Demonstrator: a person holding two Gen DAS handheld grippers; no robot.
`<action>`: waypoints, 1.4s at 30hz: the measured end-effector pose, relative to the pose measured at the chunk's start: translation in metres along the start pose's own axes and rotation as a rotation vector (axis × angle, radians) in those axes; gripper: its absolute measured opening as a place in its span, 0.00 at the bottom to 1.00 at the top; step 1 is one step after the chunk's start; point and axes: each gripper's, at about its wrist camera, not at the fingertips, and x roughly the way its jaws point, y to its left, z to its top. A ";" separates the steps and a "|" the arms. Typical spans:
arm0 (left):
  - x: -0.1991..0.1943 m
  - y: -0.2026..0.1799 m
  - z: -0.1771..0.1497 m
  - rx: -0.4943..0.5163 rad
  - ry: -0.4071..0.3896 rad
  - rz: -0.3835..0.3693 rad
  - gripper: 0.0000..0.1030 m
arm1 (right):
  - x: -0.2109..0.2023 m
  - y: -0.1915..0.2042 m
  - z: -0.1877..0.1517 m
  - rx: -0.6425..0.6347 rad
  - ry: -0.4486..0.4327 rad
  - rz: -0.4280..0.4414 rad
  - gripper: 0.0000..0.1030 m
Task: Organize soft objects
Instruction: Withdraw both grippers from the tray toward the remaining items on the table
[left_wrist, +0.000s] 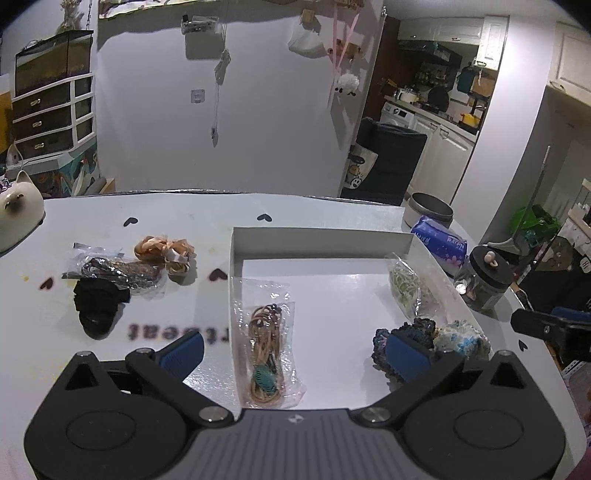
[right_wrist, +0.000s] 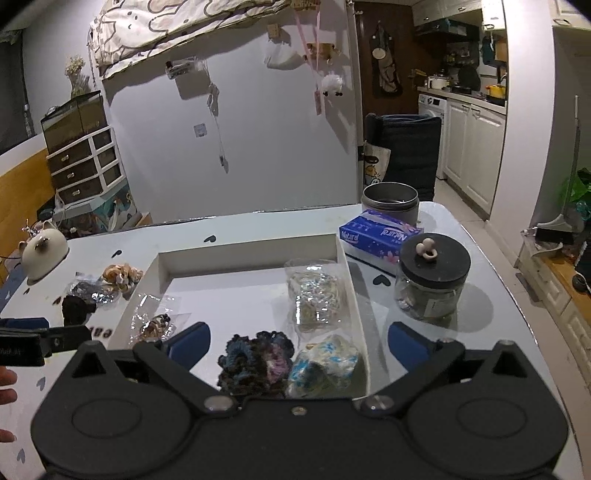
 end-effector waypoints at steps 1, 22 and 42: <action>-0.001 0.002 0.000 0.002 -0.001 -0.004 1.00 | -0.001 0.003 -0.001 0.005 0.000 -0.007 1.00; -0.020 0.127 0.012 0.005 -0.014 -0.015 1.00 | 0.015 0.117 -0.012 0.060 0.008 -0.068 1.00; 0.029 0.250 0.055 0.067 0.024 -0.045 1.00 | 0.081 0.257 -0.007 -0.108 -0.005 0.007 1.00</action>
